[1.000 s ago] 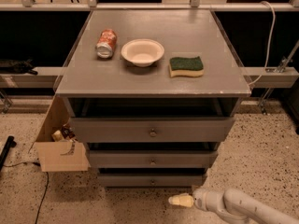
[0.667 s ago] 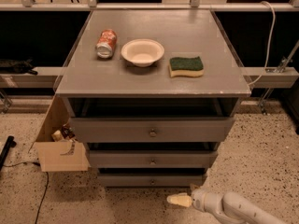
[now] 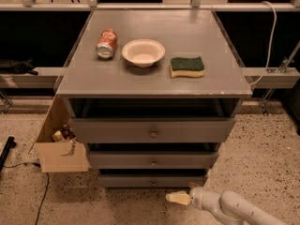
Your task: Open bottom drawer
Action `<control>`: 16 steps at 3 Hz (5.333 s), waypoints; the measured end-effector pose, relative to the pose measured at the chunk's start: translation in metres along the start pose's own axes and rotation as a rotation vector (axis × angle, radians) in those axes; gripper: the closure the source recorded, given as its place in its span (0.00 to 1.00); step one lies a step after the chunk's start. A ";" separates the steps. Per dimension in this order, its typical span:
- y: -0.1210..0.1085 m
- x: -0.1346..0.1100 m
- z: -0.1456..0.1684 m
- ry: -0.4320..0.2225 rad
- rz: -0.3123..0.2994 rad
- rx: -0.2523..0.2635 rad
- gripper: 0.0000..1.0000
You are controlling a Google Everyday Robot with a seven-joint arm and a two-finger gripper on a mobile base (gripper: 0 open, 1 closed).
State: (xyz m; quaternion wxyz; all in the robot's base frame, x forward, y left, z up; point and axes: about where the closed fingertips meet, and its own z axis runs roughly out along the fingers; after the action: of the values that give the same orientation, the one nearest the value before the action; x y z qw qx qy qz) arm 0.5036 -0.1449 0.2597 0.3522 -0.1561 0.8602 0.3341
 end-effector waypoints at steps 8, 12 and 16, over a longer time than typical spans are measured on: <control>-0.066 -0.029 0.092 0.013 -0.152 0.106 0.00; -0.065 -0.029 0.093 0.013 -0.152 0.106 0.65; -0.064 -0.030 0.093 0.038 -0.143 0.132 1.00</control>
Offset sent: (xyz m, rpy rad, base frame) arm 0.0307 0.0046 0.0032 -0.0301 -0.0372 0.0083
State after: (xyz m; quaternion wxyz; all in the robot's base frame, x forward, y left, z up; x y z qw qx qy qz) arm 0.6034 -0.1266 0.2017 0.3682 -0.1998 0.8736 0.2477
